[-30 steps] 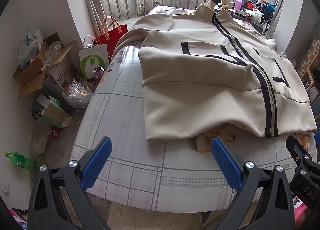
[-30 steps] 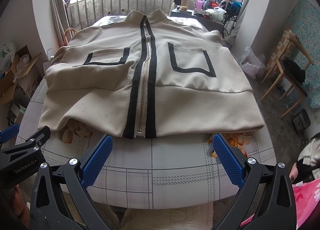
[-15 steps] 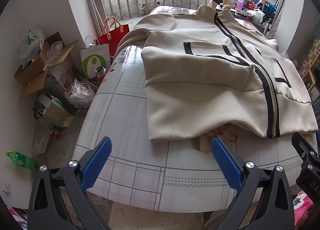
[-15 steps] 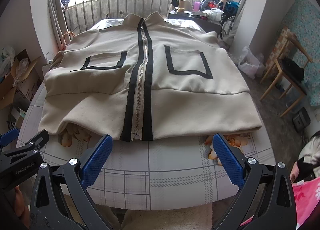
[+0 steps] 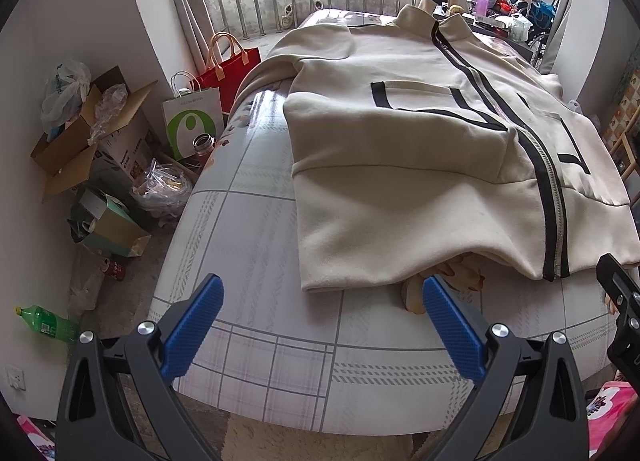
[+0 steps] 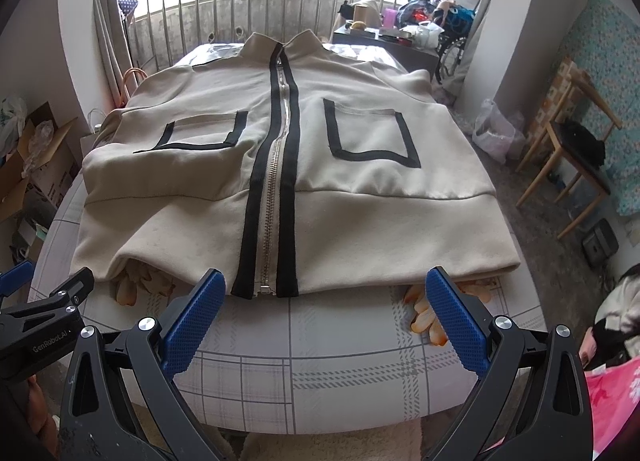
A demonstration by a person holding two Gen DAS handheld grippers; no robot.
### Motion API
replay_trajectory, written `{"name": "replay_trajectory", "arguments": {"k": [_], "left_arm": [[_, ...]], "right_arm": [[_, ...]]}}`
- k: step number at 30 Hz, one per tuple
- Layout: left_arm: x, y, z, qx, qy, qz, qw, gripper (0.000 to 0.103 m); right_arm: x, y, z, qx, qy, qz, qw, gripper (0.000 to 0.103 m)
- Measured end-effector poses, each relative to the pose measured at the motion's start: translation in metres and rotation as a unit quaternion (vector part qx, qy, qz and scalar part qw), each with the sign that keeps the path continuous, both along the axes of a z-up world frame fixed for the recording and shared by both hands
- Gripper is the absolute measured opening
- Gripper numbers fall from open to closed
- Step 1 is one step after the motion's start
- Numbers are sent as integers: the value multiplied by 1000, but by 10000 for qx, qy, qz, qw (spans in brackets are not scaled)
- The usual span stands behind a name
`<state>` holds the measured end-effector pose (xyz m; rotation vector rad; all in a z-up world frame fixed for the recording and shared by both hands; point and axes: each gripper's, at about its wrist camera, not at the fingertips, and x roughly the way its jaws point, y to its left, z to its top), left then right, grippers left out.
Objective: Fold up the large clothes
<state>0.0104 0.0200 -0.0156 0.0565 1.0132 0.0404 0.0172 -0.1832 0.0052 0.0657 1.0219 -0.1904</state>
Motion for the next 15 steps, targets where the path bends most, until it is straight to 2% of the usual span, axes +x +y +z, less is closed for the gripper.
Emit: {"name": "replay_trajectory", "arguments": {"k": [15], "left_arm": [[22,-2,-9,169,57,-18,9998,98]], "right_arm": [[23,-3,6,-31,-402,223,9989,96]]}}
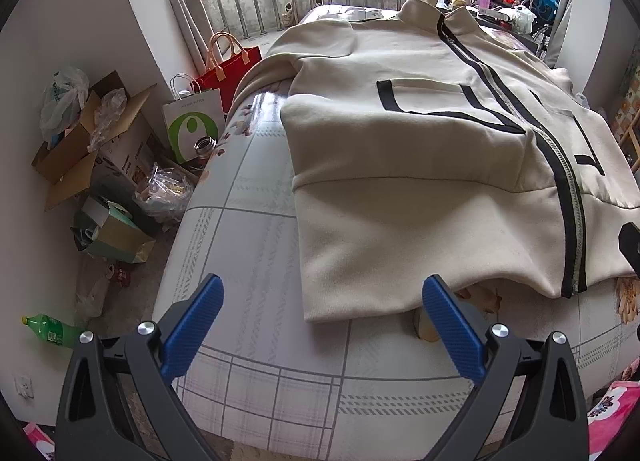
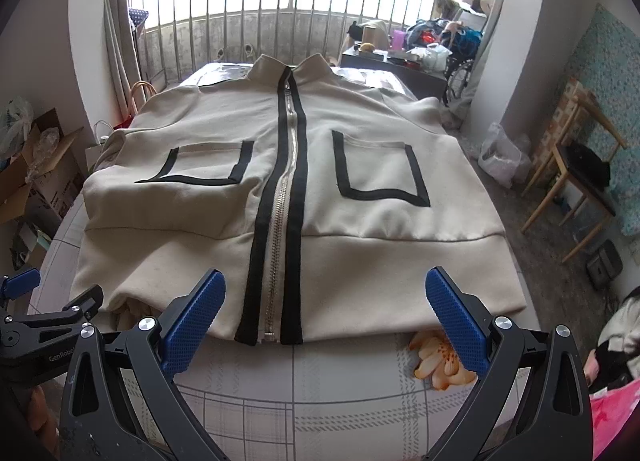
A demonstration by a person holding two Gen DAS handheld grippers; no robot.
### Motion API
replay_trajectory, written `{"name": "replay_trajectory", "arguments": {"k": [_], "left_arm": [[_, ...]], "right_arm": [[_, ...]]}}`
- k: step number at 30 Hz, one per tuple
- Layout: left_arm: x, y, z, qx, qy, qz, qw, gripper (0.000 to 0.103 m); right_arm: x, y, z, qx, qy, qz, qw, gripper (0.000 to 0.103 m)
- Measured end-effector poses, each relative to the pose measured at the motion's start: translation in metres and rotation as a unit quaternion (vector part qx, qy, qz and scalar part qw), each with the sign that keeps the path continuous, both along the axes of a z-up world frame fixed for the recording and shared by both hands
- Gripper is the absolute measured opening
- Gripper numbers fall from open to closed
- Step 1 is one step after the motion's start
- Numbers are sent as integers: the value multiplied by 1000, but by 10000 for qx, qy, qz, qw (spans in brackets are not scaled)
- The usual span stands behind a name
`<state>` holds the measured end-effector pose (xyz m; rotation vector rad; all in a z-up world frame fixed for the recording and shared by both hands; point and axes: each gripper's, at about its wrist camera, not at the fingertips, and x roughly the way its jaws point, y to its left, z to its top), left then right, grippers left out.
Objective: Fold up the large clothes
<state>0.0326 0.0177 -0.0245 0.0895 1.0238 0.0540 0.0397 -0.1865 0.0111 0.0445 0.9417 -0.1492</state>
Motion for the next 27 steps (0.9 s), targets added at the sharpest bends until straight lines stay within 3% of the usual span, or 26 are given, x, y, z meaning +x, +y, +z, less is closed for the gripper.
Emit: {"name": "replay_trajectory", "arguments": {"k": [6,13,18,21,27], "left_arm": [[22,2,-9,-88,-22,-67,9999,98],[40,3,-23,-160,122,-139,9997,98],[40,3,-24,-124,114,-275,9995,98],[42,8,-25,-317,243,-176,9990,98],[44,10,-25,-413,362,-72,9985,98]], "right_arm": [[26,7,-12,107,36,364,9993,96],[55,12,-49,356,426,596,9967,96],[59,19,-65,343,600,765,9947,96],[58,23,-70,270,599,807,9946,96],[59,14,-75,626,576,806,9931,96]]}}
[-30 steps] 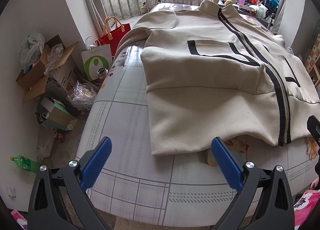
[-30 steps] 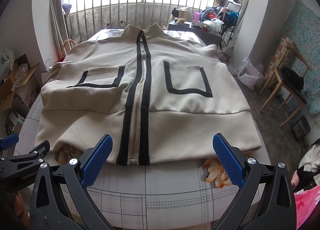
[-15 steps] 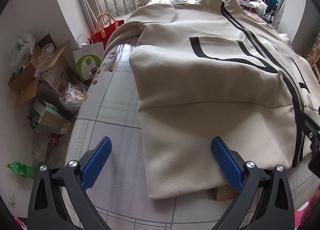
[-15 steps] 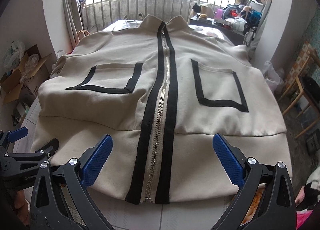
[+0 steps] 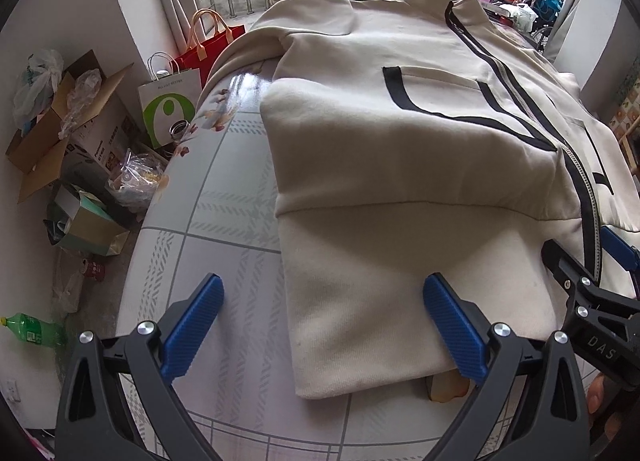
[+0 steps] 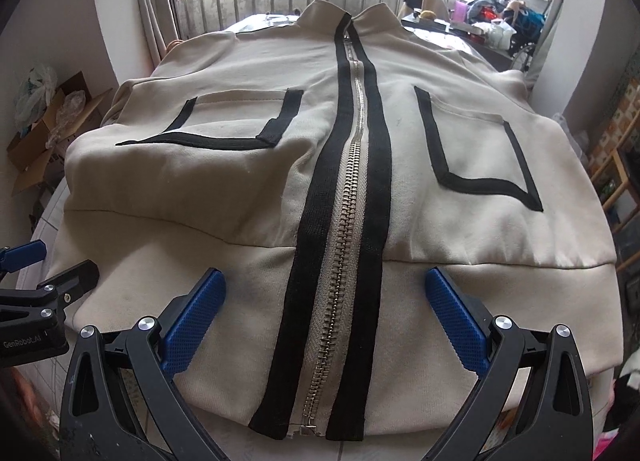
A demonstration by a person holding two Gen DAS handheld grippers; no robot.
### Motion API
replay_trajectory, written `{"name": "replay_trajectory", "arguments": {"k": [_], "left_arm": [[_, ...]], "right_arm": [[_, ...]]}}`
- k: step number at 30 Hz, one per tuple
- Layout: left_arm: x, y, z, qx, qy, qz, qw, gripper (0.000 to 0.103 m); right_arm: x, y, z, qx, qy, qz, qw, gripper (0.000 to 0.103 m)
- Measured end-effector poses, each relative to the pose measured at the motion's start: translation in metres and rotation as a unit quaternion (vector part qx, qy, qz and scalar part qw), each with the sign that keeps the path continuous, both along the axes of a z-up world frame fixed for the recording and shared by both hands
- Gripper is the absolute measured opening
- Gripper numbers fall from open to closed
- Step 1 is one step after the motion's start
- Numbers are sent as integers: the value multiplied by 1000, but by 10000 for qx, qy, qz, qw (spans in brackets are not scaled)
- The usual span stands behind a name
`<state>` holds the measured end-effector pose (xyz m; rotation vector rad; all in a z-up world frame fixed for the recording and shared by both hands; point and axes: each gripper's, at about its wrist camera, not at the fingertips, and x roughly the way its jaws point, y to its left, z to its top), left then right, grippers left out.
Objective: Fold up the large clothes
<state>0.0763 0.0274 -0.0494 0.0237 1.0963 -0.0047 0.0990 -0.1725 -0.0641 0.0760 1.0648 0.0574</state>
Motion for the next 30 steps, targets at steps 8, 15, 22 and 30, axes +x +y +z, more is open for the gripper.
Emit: {"name": "replay_trajectory", "arguments": {"k": [8,15,22,30], "left_arm": [[-3,4,-1,-83,-286,-335,9990,99],[-3,70,47,-678,-1263,9,9897,99],[49,207,52,-2080,-1292,1161,9626,98],[90,302,-110,-5404,283,2640,7984,97]], "right_arm": [[2,-5,6,126,29,351,9993,96],[14,13,55,162,-781,800,9936,96],[61,42,66,561,-749,1245,9878,96],[100,77,56,578,-433,1462,9866,96]]}}
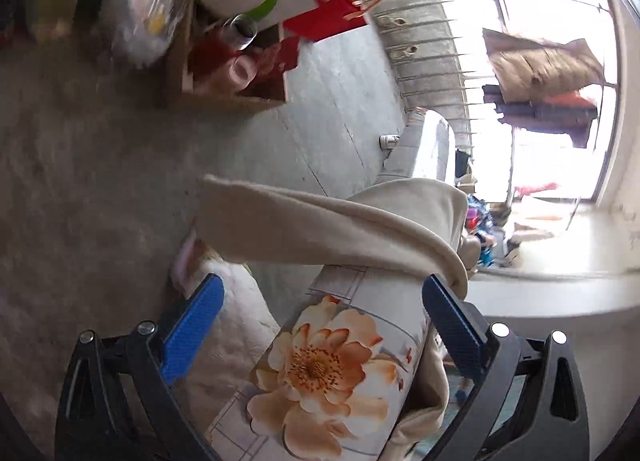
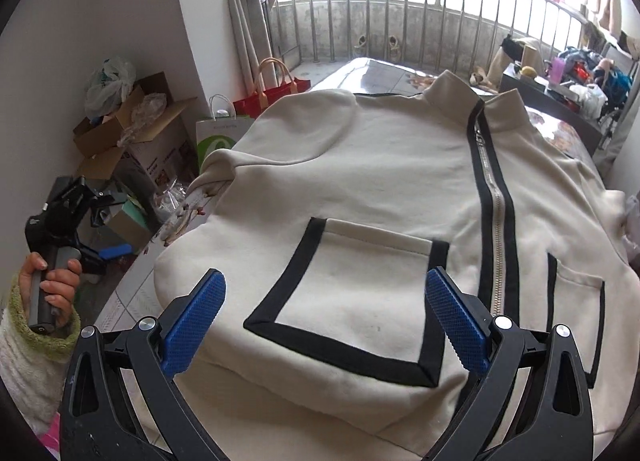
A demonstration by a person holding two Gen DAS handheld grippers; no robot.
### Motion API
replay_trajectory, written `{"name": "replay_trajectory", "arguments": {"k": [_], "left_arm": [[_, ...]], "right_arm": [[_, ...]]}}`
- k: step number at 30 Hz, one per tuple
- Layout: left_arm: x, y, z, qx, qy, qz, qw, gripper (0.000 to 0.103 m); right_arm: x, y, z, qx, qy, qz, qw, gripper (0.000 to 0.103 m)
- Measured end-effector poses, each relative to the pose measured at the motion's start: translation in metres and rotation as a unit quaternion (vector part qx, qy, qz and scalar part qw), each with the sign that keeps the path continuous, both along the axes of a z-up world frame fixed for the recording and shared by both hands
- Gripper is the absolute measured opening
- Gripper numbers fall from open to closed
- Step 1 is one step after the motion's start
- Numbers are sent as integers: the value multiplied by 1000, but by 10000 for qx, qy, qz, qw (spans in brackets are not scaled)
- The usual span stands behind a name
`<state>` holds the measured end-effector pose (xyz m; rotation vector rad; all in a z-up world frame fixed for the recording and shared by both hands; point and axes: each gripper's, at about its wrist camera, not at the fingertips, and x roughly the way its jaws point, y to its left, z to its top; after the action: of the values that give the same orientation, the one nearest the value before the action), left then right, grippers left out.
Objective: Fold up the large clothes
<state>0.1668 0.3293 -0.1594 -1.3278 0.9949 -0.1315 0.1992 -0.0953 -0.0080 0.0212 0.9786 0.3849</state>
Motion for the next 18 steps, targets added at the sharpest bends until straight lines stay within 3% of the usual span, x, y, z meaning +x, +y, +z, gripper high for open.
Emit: {"name": "replay_trajectory", "arguments": {"k": [3,5,8,13,15,18], "left_arm": [[0,1,-58,-1175,259,327,9922,97],[0,-5,-98,-2035,379,577,9766,97],[0,-16,-141,-2880,631,840,9518,97],[13,-40,-187,-3736,727,922,9201,97],[20,-38,-192,-3880,628,996,9141,97],[42,-29,-196,-3891,518,1009,9142,97]], "right_arm": [[8,11,-10,-143,163,34,9998,96],[12,16,-17,-205,279,38,9994,96],[15,24,-21,-260,392,41,9989,96],[20,38,-25,-448,435,72,9980,96],[23,41,-27,-521,469,66,9975,96],[26,43,-30,-532,549,57,9971,96]]}}
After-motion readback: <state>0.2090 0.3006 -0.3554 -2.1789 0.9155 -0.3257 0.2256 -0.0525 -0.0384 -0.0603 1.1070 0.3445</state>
